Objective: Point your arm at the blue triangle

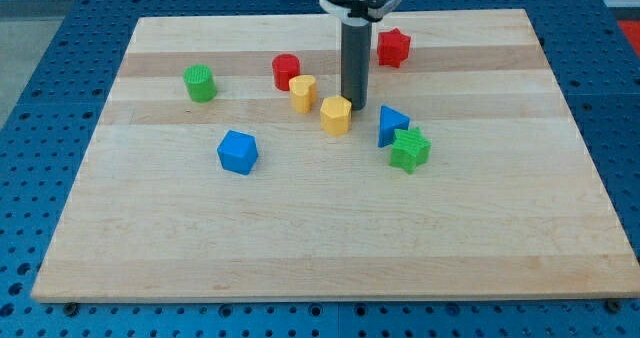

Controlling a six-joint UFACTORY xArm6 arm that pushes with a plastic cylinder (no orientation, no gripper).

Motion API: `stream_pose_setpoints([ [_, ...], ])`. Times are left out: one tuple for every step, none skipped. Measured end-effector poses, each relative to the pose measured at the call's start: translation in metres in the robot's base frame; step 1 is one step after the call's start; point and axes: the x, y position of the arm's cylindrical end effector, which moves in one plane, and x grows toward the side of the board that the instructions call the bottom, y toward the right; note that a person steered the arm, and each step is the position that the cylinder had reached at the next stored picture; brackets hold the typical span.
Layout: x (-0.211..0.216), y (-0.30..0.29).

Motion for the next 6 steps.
stream_pose_setpoints([
  [0.001, 0.000],
  [-0.009, 0.021],
  [-0.012, 0.059],
  [-0.008, 0.083],
  [0.013, 0.084],
  [0.034, 0.086],
])
